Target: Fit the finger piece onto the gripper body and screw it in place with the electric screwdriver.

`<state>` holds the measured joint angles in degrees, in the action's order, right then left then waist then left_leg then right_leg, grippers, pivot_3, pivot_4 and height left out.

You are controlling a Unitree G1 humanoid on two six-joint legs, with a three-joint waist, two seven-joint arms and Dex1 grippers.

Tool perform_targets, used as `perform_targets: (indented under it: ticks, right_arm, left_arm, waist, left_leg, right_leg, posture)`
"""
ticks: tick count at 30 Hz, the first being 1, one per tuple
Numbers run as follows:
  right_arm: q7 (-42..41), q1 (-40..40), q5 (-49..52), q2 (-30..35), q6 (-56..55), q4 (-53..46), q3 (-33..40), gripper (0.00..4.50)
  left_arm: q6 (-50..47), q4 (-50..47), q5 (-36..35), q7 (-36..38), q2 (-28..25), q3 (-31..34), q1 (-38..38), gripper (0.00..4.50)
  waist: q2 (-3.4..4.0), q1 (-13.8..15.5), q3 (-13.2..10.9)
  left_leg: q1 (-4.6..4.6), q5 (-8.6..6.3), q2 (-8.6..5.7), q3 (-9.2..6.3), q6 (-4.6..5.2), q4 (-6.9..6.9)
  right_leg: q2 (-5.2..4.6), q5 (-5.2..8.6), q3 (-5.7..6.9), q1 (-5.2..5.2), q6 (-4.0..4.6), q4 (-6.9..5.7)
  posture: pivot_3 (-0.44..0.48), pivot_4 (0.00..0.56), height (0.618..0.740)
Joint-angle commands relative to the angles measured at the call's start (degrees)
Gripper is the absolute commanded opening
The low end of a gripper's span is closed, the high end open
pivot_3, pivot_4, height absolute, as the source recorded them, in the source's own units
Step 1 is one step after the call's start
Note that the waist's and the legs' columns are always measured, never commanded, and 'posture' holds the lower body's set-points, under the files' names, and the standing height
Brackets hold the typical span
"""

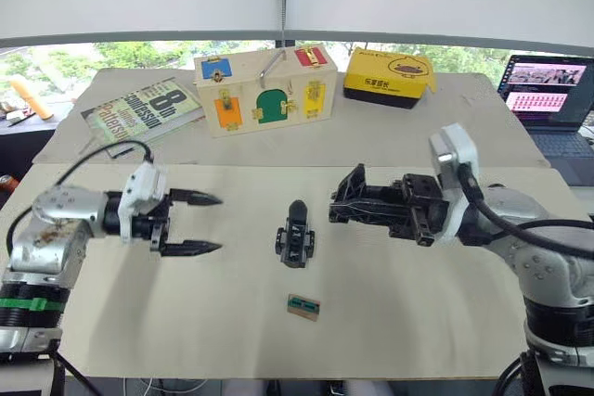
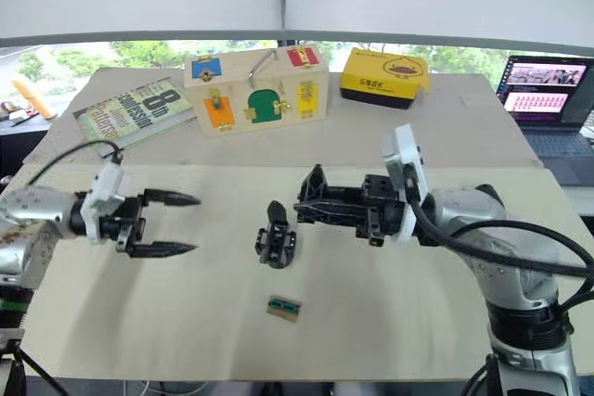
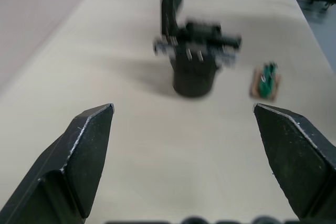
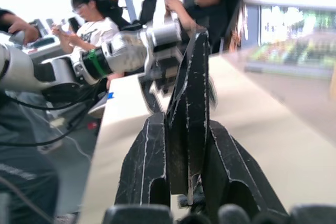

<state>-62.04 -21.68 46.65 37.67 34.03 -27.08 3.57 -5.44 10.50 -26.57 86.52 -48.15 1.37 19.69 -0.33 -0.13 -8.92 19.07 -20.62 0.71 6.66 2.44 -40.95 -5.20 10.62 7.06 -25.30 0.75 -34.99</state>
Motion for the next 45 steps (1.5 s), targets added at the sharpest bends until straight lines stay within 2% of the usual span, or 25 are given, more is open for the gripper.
perform_targets:
  ticks: [1,4,11,18,38,41,44,45]
  right_arm:
    - [-3.7,2.8,-3.7,-0.6,-8.1,-0.4,-0.3,0.42]
    - [-6.7,6.1,-7.6,-0.1,-12.9,0.5,-2.0,0.42]
    - [-4.8,7.5,-11.5,-3.2,-16.1,0.0,-6.4,0.42]
    - [-3.0,7.8,-12.9,-3.6,-16.4,-1.3,-7.5,0.42]
    - [1.3,6.6,-14.0,-4.4,-15.6,-1.4,-10.3,0.42]
    - [1.5,7.1,-14.3,-4.4,-15.9,-1.2,-10.4,0.42]
    - [1.8,7.5,-14.4,-4.4,-15.9,-1.2,-10.3,0.41]
    - [2.0,7.6,-14.6,-4.4,-15.9,-1.2,-10.2,0.41]
  left_arm:
    - [7.7,1.2,2.5,0.0,3.5,-0.9,-1.2,4.5]
    - [11.9,3.5,5.0,-0.9,8.2,-3.4,-0.6,4.5]
    - [19.0,11.2,10.6,-2.8,17.1,-8.4,2.0,4.5]
    - [19.5,18.2,14.6,-7.5,24.3,-11.9,6.5,4.5]
    - [22.8,26.4,17.4,-6.7,30.9,-14.6,11.4,4.5]
    - [22.8,27.7,17.5,-6.4,31.5,-14.7,12.0,3.64]
    - [23.2,28.5,17.8,-5.6,32.2,-15.2,12.3,2.32]
    - [23.7,28.8,18.5,-5.6,32.4,-15.7,12.4,2.28]
  waist:
    - [-0.01,0.2,0.0]
    - [-0.01,0.5,0.0]
    - [-0.02,0.2,0.0]
    - [-0.02,0.7,0.0]
    - [-0.04,1.6,0.0]
    - [-0.04,1.8,0.1]
    - [-0.05,2.1,0.1]
    - [-0.04,2.2,0.1]
  left_leg:
    - [0.11,0.0,-0.01,-0.02,0.01,-0.04]
    - [0.2,0.01,-0.04,-0.04,0.02,-0.17]
    - [0.1,0.01,0.08,-0.08,0.02,-0.44]
    - [0.13,-0.01,0.09,-0.37,0.09,-0.74]
    - [0.18,-0.14,-0.01,-0.48,0.47,-0.9]
    - [0.17,-0.15,-0.03,-0.49,0.51,-0.91]
    - [0.17,-0.16,-0.06,-0.49,0.57,-0.93]
    - [0.17,-0.17,-0.06,-0.49,0.59,-0.94]
  right_leg:
    - [-0.02,-0.03,0.03,-0.03,0.0,-0.04]
    - [-0.06,-0.06,0.12,-0.03,-0.01,-0.03]
    - [0.0,-0.09,0.04,0.05,0.09,-0.06]
    - [-0.05,-0.2,-0.03,0.08,0.14,-0.13]
    - [-0.23,-0.34,-0.02,0.19,-0.04,-0.03]
    - [-0.26,-0.35,-0.01,0.21,-0.06,-0.03]
    - [-0.3,-0.37,-0.01,0.23,-0.09,-0.02]
    - [-0.31,-0.37,-0.01,0.23,-0.09,-0.02]
  posture:
    - [0.0,0.15,0.74]
    - [0.0,0.15,0.74]
    - [0.0,0.15,0.74]
    - [0.0,0.15,0.74]
    - [0.0,0.15,0.74]
    - [0.0,0.15,0.74]
    - [0.0,0.15,0.74]
    - [0.0,0.15,0.74]
